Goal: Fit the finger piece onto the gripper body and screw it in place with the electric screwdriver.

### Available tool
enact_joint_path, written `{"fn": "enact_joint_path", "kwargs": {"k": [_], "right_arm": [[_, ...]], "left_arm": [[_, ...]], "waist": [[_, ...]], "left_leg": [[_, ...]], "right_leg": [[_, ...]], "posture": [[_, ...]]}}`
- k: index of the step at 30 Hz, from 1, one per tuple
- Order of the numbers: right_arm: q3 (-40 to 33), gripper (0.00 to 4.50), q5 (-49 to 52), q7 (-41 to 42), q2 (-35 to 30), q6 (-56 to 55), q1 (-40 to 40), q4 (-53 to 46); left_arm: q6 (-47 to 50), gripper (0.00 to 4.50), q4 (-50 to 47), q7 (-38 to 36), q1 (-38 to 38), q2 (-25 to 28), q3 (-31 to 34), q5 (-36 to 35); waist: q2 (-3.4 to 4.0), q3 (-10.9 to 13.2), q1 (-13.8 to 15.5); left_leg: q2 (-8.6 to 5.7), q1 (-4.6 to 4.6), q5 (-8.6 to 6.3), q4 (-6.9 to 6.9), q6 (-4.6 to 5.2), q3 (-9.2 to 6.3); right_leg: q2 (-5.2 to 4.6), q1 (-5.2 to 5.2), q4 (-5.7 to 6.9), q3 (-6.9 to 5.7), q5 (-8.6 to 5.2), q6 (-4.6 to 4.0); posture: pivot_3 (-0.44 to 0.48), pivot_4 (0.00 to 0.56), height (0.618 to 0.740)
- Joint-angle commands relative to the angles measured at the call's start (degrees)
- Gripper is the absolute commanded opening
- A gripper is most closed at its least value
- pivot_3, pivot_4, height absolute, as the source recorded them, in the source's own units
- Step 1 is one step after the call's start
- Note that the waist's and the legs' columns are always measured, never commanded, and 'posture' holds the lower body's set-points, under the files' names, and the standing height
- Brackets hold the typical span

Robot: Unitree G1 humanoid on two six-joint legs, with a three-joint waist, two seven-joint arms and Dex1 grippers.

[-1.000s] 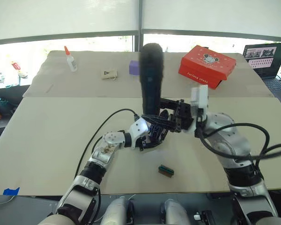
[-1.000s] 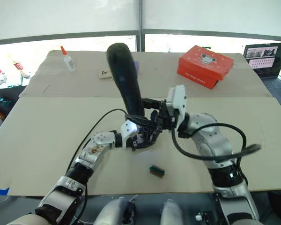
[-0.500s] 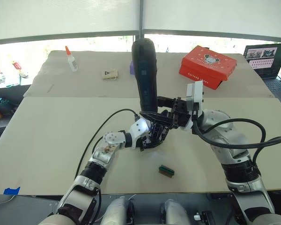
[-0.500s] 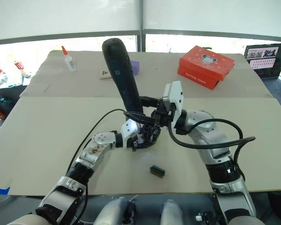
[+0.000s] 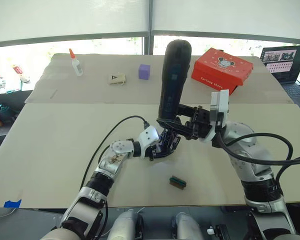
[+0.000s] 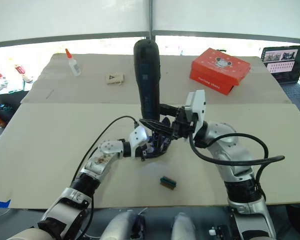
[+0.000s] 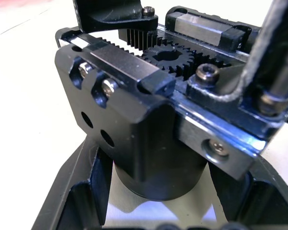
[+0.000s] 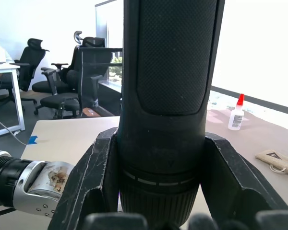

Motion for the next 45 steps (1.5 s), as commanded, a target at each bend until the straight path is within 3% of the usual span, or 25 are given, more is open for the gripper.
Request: {"fn": "enact_joint_path", "kwargs": {"k": [1, 15, 19, 21, 24, 28, 32, 37, 41, 45], "right_arm": [[-2.8, 1.94, 1.7, -2.4, -1.3, 3.4, -0.3, -3.5], [-7.7, 1.94, 9.8, -5.2, -1.0, 7.4, -5.7, -10.3], [-10.2, 1.94, 16.7, -7.6, -2.0, 13.7, -8.2, -10.1], [-11.8, 1.94, 21.1, -8.5, -3.5, 17.5, -9.9, -9.7], [-15.3, 1.94, 31.3, -10.4, -8.1, 26.1, -12.9, -7.0], [-19.3, 1.94, 44.7, -15.2, -14.7, 36.8, -16.3, -0.4], [-20.1, 1.94, 53.5, -20.0, -25.4, 51.2, -17.8, 12.6], [-13.6, 1.94, 43.7, -16.1, -37.5, 65.4, -12.6, 25.0], [-2.2, 1.94, 26.9, -5.2, -42.8, 59.5, -8.8, 28.5], [6.6, 1.94, 14.8, 4.9, -43.6, 53.9, -9.2, 32.9]], "left_arm": [[-1.2, 2.33, -1.9, -0.1, -1.7, 0.6, 1.6, -0.9], [-1.7, 2.33, -0.3, -0.6, -1.3, 0.1, 0.6, -0.1], [-0.5, 2.33, -0.3, -0.2, -1.5, -0.1, 0.9, -0.4], [1.5, 3.42, -1.7, -1.5, -1.1, 0.5, 1.3, -1.7], [4.4, 4.50, -6.5, -4.0, 0.6, 2.9, 1.7, -3.3], [7.9, 4.50, -13.7, -5.9, 2.8, 6.7, 2.8, -5.6], [15.0, 4.50, -26.0, -11.2, 6.2, 15.4, 6.0, -11.3], [26.4, 4.50, -37.8, -17.5, 11.3, 29.6, 13.1, -21.3], [26.3, 4.50, -40.5, -20.0, 15.4, 37.2, 16.3, -21.8], [25.2, 4.50, -39.5, -18.6, 16.6, 39.0, 17.5, -21.0]], "waist": [[0.00, 0.0, 0.0], [0.06, 0.3, 0.1], [0.05, 0.3, 0.1], [0.05, 0.3, 0.1], [0.05, 0.3, 0.1], [0.04, 0.3, 0.1], [0.06, 0.4, 0.1], [0.10, 0.4, 0.0], [0.48, 0.6, -0.2], [0.81, 0.8, -0.1]], "left_leg": [[0.00, -0.04, 0.00, 0.00, 0.00, 0.00], [-0.09, -0.34, 0.01, 0.00, 0.02, 0.00], [-0.09, -0.35, 0.01, 0.00, 0.03, 0.00], [-0.09, -0.35, 0.01, 0.00, 0.03, 0.00], [-0.07, -0.36, 0.01, -0.01, 0.03, -0.02], [-0.06, -0.37, 0.00, -0.03, 0.05, -0.05], [-0.06, -0.38, -0.02, -0.03, 0.07, -0.07], [-0.07, -0.42, -0.06, -0.11, 0.13, -0.07], [-0.15, -0.45, -0.07, -0.09, 0.15, 0.04], [-0.15, -0.54, -0.07, -0.08, 0.16, 0.09]], "right_leg": [[0.00, -0.03, -0.01, 0.00, 0.00, 0.00], [0.12, -0.13, -0.01, -0.21, 0.00, 0.01], [0.13, -0.13, 0.01, -0.20, 0.00, 0.01], [0.12, -0.14, 0.02, -0.20, 0.00, 0.01], [0.12, -0.15, 0.00, -0.21, 0.00, 0.01], [0.04, -0.12, -0.08, -0.22, 0.01, 0.00], [-0.12, -0.15, -0.21, -0.20, 0.00, 0.00], [-0.60, -0.16, -0.36, -0.34, -0.03, -0.06], [-0.43, -0.20, -0.33, -0.34, -0.03, -0.02], [-0.22, -0.35, -0.24, -0.29, -0.04, 0.01]], "posture": [[0.000, 0.150, 0.740], [0.000, 0.150, 0.740], [0.000, 0.150, 0.740], [0.000, 0.150, 0.740], [0.000, 0.150, 0.740], [0.000, 0.150, 0.740], [0.000, 0.150, 0.740], [0.000, 0.150, 0.740], [0.000, 0.150, 0.740], [0.000, 0.150, 0.740]]}}
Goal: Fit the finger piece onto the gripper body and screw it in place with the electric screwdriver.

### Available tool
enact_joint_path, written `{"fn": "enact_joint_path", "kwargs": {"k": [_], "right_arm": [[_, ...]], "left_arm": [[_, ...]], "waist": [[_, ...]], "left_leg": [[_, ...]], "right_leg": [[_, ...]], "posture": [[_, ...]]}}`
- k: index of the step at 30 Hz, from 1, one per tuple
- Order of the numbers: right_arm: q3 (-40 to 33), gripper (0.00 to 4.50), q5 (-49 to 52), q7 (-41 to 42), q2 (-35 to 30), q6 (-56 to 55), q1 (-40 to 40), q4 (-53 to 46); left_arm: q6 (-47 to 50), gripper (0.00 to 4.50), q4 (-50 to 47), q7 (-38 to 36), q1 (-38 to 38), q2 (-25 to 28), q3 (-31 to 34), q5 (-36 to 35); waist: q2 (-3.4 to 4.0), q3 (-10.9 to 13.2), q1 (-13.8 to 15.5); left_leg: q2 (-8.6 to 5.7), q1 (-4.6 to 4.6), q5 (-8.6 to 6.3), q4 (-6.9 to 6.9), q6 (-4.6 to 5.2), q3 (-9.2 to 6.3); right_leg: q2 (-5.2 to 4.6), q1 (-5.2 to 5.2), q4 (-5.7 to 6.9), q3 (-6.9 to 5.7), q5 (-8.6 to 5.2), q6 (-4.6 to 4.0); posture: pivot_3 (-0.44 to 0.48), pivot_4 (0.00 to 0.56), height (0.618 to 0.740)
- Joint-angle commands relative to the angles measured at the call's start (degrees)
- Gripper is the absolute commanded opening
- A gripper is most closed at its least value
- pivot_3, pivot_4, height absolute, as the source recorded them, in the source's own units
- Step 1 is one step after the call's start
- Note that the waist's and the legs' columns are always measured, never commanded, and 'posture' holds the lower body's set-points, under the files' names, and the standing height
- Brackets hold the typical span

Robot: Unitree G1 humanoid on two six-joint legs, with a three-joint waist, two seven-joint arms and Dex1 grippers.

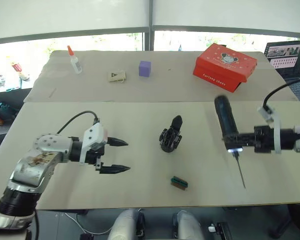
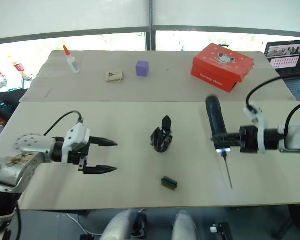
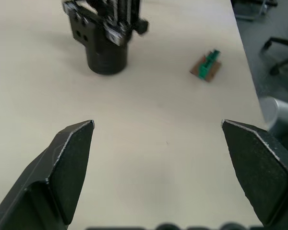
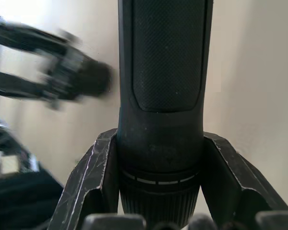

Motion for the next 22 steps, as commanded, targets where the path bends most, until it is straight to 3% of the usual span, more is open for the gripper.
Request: {"fn": "enact_joint_path", "kwargs": {"k": [1, 4, 6, 10, 16, 22], "right_arm": [[3.7, 1.94, -10.3, 9.4, -0.1, -8.6, -2.7, 5.1], [6.6, 1.94, -20.3, 11.6, 3.9, -18.4, -5.4, 14.8], [7.1, 2.97, -24.8, 20.1, 1.3, -28.0, -4.1, 15.5], [2.4, 4.40, -30.7, 33.2, -2.5, -50.3, -2.7, 19.7], [-4.4, 4.49, -34.6, 43.4, -7.4, -65.4, -3.3, 29.0], [-8.1, 4.49, -37.3, 43.3, -6.9, -69.5, -1.0, 33.5]], "left_arm": [[-1.8, 4.50, -0.1, 1.0, 0.6, 1.2, 2.4, 0.3], [-2.9, 4.50, 1.4, 1.6, 2.4, 2.3, 3.4, 1.6], [-1.6, 4.50, 1.6, -0.7, 4.7, 5.2, 5.2, 0.1], [3.6, 4.50, 2.3, -2.6, 6.5, 10.1, 10.5, -4.2], [12.0, 4.50, 6.7, -3.7, 5.0, 15.2, 21.3, -11.3], [7.7, 4.50, 6.8, -2.6, 8.9, 13.5, 21.4, -8.7]], "waist": [[0.05, 0.0, 0.0], [0.03, 0.0, -0.4], [0.03, 0.1, -0.7], [0.14, 0.2, -0.4], [0.16, 0.2, -0.8], [0.17, 0.2, -1.4]], "left_leg": [[0.01, -0.09, 0.00, 0.02, 0.00, 0.01], [0.04, -0.15, 0.03, 0.09, -0.05, 0.10], [0.05, -0.14, 0.03, 0.06, -0.06, 0.16], [0.04, -0.23, 0.03, 0.06, -0.07, 0.16], [0.09, -0.14, 0.08, 0.07, -0.15, 0.15], [0.10, 0.00, 0.08, 0.01, -0.19, 0.19]], "right_leg": [[0.05, -0.12, 0.04, 0.03, 0.00, 0.00], [0.26, -0.18, 0.07, 0.08, 0.00, 0.01], [0.30, -0.22, 0.07, 0.15, -0.02, 0.03], [0.32, -0.37, 0.05, 0.19, -0.07, 0.13], [0.34, -0.33, 0.09, 0.21, -0.09, 0.13], [0.35, -0.16, 0.09, 0.22, -0.10, 0.11]], "posture": [[0.000, 0.150, 0.740], [0.000, 0.150, 0.740], [0.000, 0.150, 0.740], [0.000, 0.150, 0.740], [0.000, 0.150, 0.740], [0.000, 0.150, 0.740]]}}
